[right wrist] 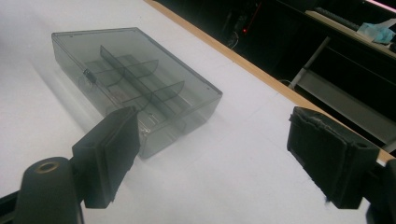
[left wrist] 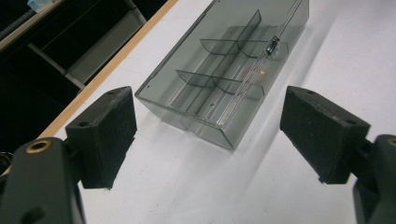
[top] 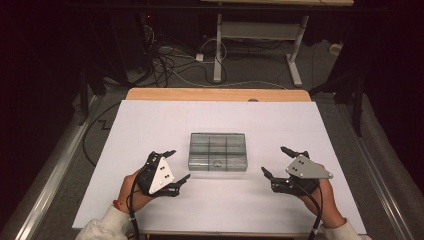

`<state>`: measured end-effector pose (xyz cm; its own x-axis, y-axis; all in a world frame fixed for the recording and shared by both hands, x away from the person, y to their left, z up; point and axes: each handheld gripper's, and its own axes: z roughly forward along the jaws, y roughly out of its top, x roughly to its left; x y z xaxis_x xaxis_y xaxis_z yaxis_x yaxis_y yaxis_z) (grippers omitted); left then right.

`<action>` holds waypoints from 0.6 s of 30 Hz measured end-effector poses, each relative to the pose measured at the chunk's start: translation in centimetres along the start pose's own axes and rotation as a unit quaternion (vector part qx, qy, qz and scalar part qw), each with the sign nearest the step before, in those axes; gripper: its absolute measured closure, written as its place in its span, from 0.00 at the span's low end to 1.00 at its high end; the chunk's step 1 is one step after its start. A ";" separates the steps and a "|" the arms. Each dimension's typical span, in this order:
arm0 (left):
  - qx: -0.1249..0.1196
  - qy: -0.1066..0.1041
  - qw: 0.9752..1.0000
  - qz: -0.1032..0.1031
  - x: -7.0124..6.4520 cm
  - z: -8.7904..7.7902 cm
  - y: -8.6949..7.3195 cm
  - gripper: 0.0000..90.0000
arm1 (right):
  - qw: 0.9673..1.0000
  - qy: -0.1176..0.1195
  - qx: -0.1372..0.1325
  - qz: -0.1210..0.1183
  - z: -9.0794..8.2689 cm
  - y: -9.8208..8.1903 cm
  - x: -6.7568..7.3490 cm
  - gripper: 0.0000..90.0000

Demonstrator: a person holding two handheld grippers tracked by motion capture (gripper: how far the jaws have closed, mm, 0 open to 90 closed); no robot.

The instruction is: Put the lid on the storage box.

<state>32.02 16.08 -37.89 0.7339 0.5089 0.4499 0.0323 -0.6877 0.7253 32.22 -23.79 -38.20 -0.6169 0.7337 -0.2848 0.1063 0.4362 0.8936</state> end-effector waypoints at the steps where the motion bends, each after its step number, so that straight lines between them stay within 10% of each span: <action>1: -0.001 0.000 1.000 -0.002 0.0 -0.1 -0.1 0.20 | 1.000 0.001 0.001 0.000 -0.1 -0.1 0.0 0.20; 18: 0.006 0.004 1.000 -0.004 -0.2 -1.1 -1.7 0.20 | 1.000 -0.006 0.006 -0.004 -1.3 -1.6 0.0 0.20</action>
<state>31.09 17.71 -38.64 0.7286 0.5184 0.4477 0.0471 -0.6900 0.7223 31.05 -25.15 -39.18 -0.6083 0.7364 -0.2960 0.1111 0.4482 0.8870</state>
